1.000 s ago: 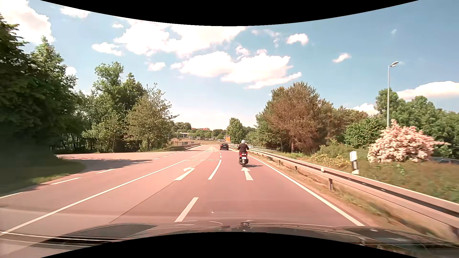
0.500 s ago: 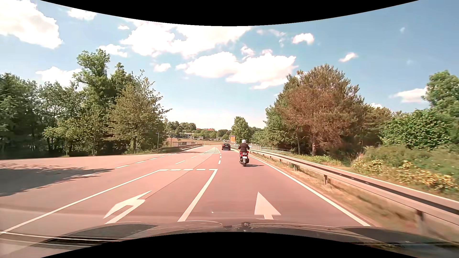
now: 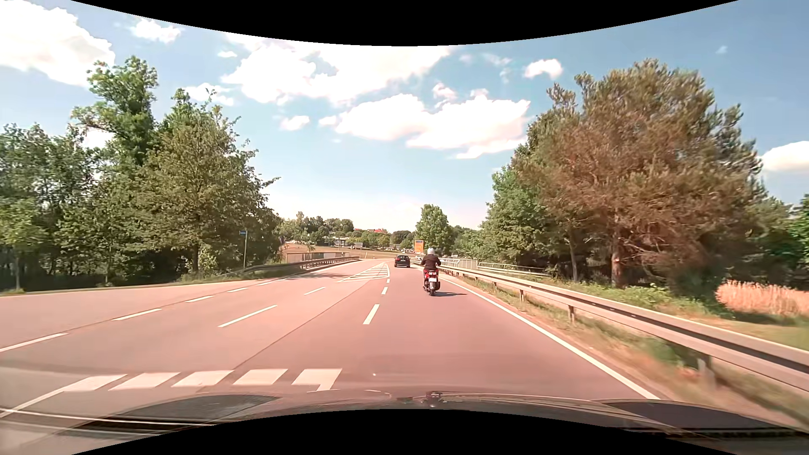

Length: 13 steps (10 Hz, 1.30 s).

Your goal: Follow the waypoints while adhering to traffic rules and regulations

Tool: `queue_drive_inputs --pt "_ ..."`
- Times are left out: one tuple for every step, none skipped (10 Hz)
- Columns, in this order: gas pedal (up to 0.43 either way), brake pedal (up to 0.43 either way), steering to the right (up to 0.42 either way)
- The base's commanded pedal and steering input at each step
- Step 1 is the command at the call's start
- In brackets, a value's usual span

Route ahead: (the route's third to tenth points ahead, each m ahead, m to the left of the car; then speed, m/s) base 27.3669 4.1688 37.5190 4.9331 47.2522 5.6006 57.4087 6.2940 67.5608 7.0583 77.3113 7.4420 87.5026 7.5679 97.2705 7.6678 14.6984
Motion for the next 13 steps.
queue_drive_inputs --pt "0.197 0.006 -0.015" --pt "0.177 0.012 -0.015" --pt "0.150 0.012 -0.016" --pt "0.130 0.012 -0.016" --pt "0.118 0.012 -0.015" --pt "0.118 0.012 -0.014" --pt "0.098 0.012 -0.013" --pt "0.098 0.012 -0.013" --pt "0.098 0.012 -0.013" --pt "0.098 0.012 -0.013" --pt "0.098 0.012 -0.013" --pt "0.098 0.012 -0.013" --pt "0.098 0.012 -0.013"
